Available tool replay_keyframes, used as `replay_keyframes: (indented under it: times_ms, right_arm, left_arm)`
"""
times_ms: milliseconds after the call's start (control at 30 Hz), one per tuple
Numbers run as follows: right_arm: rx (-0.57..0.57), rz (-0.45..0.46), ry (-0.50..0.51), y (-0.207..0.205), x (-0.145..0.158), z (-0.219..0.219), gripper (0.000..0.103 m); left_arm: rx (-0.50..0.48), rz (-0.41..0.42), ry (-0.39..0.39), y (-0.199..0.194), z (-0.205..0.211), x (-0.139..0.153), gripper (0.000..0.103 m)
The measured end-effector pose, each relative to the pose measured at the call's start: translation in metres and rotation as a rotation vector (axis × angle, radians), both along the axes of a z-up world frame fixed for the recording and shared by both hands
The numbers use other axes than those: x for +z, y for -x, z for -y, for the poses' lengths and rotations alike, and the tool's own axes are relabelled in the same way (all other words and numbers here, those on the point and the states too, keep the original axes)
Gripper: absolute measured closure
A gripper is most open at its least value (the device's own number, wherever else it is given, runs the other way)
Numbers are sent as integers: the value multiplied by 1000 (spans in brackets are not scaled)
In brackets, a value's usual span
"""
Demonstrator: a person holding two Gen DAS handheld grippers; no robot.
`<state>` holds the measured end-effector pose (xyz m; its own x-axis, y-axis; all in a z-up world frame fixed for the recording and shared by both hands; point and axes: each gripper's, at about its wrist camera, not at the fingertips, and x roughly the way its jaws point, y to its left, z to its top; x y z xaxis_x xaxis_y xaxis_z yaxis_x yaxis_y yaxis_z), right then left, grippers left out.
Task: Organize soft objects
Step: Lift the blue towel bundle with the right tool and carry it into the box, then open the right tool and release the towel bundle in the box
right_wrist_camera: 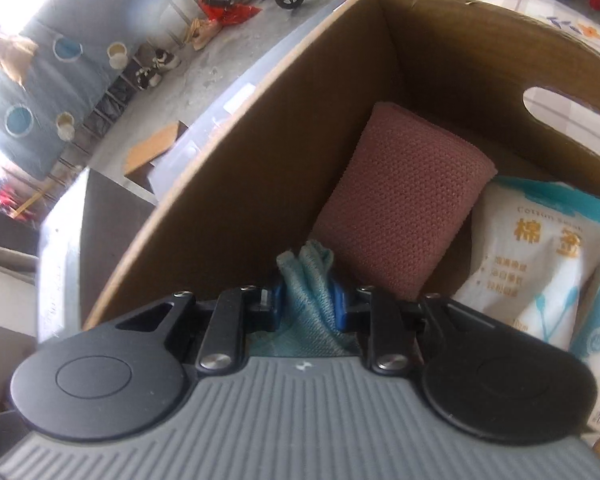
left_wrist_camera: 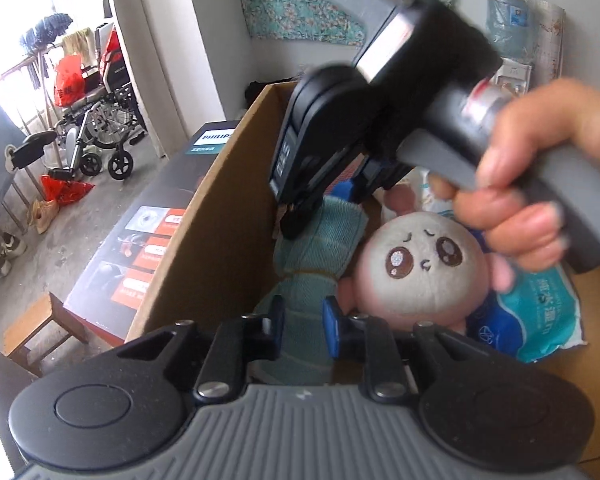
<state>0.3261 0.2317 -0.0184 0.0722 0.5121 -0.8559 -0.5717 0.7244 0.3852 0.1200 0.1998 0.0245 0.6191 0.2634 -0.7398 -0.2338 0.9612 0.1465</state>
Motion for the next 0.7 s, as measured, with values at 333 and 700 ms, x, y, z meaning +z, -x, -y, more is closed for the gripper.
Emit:
replay_keyframes:
  times_ms: [333, 700]
  right_arm:
    - [-110, 100, -81, -12, 8, 16, 68]
    - [-312, 127, -257, 36, 59, 141, 47]
  left_arm:
    - [41, 41, 86, 11, -8, 5, 40]
    - [-3, 180, -26, 24, 11, 41, 17]
